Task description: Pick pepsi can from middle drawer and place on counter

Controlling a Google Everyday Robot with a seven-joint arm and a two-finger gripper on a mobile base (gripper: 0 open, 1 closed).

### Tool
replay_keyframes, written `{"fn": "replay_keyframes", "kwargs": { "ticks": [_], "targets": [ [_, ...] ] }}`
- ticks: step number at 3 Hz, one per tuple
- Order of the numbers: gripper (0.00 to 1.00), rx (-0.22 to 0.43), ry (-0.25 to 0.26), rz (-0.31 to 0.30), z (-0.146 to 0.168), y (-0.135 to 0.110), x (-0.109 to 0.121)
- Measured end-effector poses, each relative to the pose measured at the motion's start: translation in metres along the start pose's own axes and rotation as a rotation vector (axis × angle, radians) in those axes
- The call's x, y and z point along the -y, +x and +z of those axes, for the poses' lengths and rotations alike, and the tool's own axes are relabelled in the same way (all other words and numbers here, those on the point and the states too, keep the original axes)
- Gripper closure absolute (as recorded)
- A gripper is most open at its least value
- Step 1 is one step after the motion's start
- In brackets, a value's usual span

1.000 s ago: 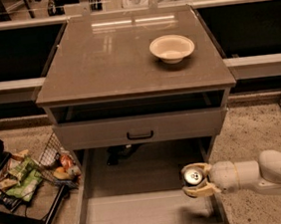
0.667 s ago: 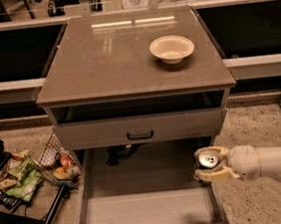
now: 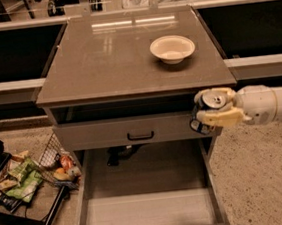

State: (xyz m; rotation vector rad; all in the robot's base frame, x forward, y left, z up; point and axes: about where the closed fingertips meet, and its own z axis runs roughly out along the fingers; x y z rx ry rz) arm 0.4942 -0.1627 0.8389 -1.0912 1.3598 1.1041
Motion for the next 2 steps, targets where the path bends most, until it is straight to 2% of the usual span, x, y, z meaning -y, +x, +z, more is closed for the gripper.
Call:
{"fn": "replay_keyframes", "kwargs": {
  "ticks": [1,2],
  "targets": [
    [1.0,-0.043,-0.002,-0.028,0.024,-0.068,0.025],
    [1.0,-0.111,0.022,-0.054,0.081,-0.143,0.06]
  ]
}}
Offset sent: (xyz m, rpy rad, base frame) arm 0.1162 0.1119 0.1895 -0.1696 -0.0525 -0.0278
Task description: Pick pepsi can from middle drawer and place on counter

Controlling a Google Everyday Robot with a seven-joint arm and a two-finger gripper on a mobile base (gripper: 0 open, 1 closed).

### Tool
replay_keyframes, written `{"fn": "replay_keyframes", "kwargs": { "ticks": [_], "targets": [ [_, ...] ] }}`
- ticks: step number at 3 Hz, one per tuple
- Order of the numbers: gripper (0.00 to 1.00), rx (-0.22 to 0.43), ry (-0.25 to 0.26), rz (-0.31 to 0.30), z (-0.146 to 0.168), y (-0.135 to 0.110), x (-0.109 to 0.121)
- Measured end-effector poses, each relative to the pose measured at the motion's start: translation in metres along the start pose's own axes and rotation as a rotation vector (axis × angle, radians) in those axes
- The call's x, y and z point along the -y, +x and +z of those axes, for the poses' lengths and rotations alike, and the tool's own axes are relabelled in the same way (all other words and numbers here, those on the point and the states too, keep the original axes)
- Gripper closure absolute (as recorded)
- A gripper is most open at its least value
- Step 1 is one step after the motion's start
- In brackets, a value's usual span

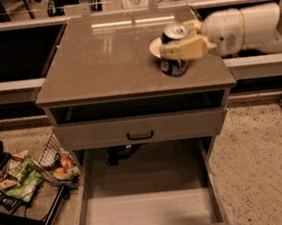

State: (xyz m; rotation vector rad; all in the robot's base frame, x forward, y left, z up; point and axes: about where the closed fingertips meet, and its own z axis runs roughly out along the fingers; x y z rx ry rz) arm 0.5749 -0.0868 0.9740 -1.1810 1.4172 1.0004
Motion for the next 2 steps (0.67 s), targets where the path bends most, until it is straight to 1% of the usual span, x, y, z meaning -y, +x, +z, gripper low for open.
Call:
{"fn": "replay_keyframes", "kwargs": {
  "ticks": [1,2],
  "targets": [
    [1.0,-0.035,0.035,0.022,0.05,-0.042,0.035],
    [1.0,-0.028,0.013,0.07,0.135,-0.054,0.082]
  ]
}}
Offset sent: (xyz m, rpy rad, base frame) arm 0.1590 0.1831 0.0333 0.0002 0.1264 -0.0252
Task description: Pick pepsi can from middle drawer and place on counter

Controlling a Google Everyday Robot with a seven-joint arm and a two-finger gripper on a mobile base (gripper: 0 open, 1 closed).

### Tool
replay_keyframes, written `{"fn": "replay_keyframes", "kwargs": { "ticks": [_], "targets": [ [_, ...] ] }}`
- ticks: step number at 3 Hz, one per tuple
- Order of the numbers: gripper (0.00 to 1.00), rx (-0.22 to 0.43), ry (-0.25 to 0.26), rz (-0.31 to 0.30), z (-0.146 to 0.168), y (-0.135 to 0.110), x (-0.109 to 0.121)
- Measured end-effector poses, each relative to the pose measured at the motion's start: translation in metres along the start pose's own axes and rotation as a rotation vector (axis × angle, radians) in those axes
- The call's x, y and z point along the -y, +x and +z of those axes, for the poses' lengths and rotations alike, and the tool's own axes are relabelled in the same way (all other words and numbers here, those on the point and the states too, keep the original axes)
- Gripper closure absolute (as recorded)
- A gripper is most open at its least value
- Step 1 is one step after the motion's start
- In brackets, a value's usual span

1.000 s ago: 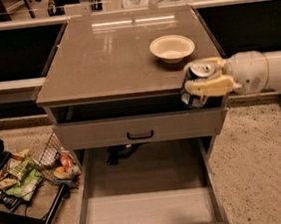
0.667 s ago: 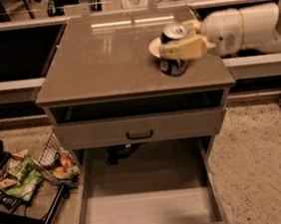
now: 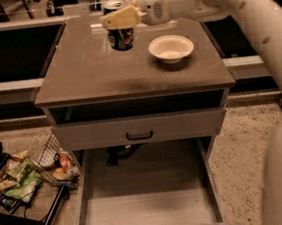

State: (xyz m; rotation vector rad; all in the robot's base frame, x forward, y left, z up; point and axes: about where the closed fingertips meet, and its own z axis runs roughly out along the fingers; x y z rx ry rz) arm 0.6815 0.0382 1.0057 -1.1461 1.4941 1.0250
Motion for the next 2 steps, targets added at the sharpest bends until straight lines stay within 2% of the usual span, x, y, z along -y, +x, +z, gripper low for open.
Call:
{"fn": "replay_keyframes", "kwargs": {
  "ticks": [1,2],
  "targets": [
    [1.0,0.004,-0.043,0.009,0.062,0.013,0.03],
    [1.0,-0.011,-0.081,0.002,0.113,0.039,0.05]
  ]
}}
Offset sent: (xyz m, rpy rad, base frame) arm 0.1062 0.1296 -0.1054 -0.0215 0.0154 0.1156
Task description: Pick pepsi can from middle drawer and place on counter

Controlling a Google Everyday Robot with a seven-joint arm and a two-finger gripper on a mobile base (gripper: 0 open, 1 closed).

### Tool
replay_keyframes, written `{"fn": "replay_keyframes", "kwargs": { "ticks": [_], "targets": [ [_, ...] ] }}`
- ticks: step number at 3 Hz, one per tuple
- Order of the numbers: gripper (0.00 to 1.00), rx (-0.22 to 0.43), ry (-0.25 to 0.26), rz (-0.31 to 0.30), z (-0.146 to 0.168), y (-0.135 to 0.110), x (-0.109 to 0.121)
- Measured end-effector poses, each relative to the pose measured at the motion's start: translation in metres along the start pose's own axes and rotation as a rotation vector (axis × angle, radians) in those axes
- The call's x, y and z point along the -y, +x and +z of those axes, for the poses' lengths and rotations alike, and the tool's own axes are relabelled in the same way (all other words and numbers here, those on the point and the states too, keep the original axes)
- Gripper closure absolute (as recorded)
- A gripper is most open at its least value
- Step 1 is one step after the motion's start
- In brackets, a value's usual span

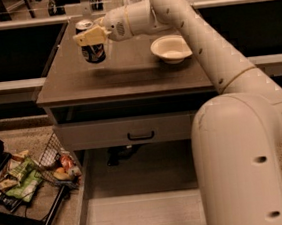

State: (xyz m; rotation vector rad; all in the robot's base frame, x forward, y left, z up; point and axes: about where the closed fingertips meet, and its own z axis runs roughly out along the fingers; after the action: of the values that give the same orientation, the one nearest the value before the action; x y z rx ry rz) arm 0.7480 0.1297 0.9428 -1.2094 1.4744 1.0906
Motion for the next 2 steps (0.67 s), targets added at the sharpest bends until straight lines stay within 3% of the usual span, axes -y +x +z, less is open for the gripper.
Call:
{"fn": "replay_keyframes", "kwargs": {
  "ticks": [1,2],
  "targets": [
    [0.99,-0.013,-0.038,-0.008,0.043,0.035,0.023],
    [0.99,-0.02,-0.049,-0.003,0.056,0.055,0.034]
  ]
}}
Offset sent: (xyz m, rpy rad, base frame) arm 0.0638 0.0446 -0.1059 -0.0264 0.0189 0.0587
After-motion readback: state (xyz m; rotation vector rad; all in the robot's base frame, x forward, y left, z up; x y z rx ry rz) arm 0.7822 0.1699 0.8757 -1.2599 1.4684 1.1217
